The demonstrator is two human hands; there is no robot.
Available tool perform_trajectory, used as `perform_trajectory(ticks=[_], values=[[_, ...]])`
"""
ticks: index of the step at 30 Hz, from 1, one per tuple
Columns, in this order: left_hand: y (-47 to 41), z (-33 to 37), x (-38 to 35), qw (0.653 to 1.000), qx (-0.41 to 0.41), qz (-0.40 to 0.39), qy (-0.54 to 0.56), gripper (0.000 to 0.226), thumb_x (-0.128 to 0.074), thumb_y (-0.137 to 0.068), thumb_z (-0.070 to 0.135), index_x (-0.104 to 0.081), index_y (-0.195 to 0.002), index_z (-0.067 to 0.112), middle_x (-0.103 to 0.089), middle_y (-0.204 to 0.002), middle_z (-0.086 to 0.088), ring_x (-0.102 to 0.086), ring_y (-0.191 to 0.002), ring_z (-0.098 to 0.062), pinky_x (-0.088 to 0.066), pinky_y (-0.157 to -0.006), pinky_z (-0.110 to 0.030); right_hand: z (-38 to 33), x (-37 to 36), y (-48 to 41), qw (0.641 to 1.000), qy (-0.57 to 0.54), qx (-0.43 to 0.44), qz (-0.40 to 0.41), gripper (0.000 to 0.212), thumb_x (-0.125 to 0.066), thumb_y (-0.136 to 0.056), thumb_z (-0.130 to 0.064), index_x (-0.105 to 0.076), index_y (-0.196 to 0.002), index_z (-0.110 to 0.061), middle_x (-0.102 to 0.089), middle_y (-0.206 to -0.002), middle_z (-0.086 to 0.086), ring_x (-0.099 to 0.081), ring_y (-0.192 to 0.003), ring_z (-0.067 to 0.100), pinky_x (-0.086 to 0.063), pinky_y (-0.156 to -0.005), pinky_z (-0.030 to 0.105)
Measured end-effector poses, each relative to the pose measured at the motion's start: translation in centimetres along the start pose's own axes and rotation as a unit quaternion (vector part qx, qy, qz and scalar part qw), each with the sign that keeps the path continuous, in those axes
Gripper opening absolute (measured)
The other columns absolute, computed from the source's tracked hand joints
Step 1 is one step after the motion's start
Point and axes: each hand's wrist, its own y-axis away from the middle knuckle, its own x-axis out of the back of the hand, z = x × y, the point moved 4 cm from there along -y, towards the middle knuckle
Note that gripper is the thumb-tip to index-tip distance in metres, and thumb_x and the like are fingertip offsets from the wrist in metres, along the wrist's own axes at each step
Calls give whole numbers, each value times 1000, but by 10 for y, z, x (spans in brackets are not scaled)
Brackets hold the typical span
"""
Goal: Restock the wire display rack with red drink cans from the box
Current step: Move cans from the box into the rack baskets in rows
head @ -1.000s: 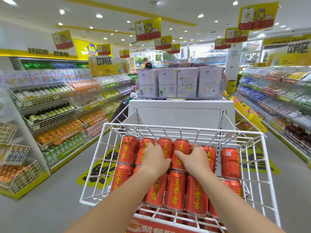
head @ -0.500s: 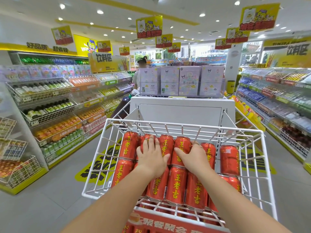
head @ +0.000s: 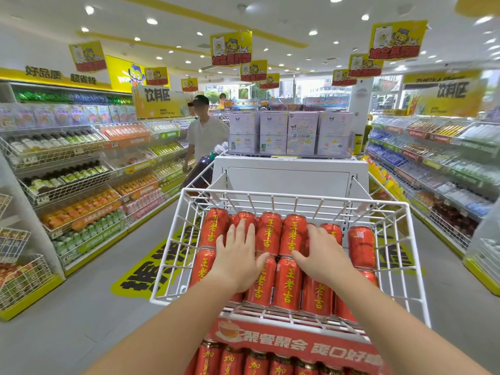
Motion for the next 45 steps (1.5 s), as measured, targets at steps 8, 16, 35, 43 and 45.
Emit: perform_trajectory(ticks=[8,16,35,43,45], values=[[49,-36,16,998,-66,7,-17,91,-19,-95,75,3,-163,19,4,-171,-9,3,-157,-32,-6,-125,-56,-37,-5,60,992,128,19,-7,90,-36,-88,-72,-17,-158,-18,-23,-163,8,-20,-150,28,-20,-122,45],[126,-92,19,989,-147,-3,-15,93,-15,-92,76,5,-163,19,3,-171,-10,5,-157,-33,-2,-124,-58,-105,-27,144,987,162,-19,-9,90,-27,-88,-74,-15,-158,-20,-16,-165,10,-14,-151,30,-18,-122,44],[296,-159,-118,986,-154,-64,30,93,-29,-90,70,-26,-160,9,-24,-165,-22,-20,-151,-47,-21,-118,-66,-156,-170,321,977,190,-58,-82,84,-25,-90,-65,-31,-154,-11,-25,-161,19,-26,-147,39,-28,-117,56],[373,-174,-260,976,-118,-184,-8,95,-16,-87,70,-22,-161,10,-23,-165,-21,-22,-151,-45,-23,-117,-64,-120,-310,400,960,184,-43,-205,82,-30,-89,-62,-36,-151,-8,-33,-157,23,-34,-143,41,-33,-114,53],[393,-177,-302,969,-120,-214,-21,95,-17,-87,70,-21,-161,10,-22,-166,-22,-22,-151,-46,-21,-118,-64,-110,-348,420,954,176,-39,-240,82,-33,-91,-60,-30,-154,-8,-26,-159,23,-29,-145,41,-30,-116,54]])
